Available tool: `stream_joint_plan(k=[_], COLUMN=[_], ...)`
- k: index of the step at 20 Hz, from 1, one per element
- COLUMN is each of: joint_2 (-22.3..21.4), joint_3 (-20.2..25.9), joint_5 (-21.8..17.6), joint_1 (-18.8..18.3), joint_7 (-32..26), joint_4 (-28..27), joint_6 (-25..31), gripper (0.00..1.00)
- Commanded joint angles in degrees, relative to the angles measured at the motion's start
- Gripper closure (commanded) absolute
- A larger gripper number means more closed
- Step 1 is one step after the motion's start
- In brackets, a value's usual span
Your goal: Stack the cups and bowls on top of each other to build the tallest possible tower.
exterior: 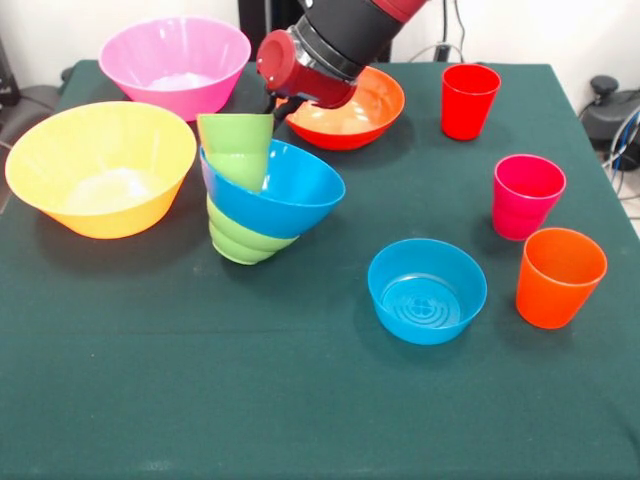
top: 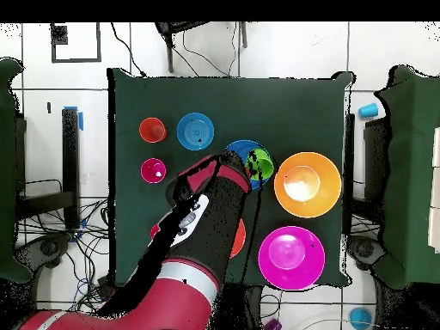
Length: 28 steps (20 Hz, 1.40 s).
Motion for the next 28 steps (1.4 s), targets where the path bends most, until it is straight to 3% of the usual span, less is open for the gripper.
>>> stream_joint_plan(k=[1, 11, 21, 28], joint_2=[3.0, 3.6, 2.3, 2.2], joint_3=[4.2, 7.5, 6.3, 8.3], joint_5=[-1.6, 1.2, 0.0, 1.7], joint_1=[-0.9, -3.9, -3.3, -3.8], joint_7=[4.8, -0.3, -1.0, -0.3], joint_4=[-3.2, -2.4, -2.3, -2.1], joint_6=[-3.2, 4.1, 4.4, 4.4], gripper=[1.0, 1.0, 1.0, 1.0])
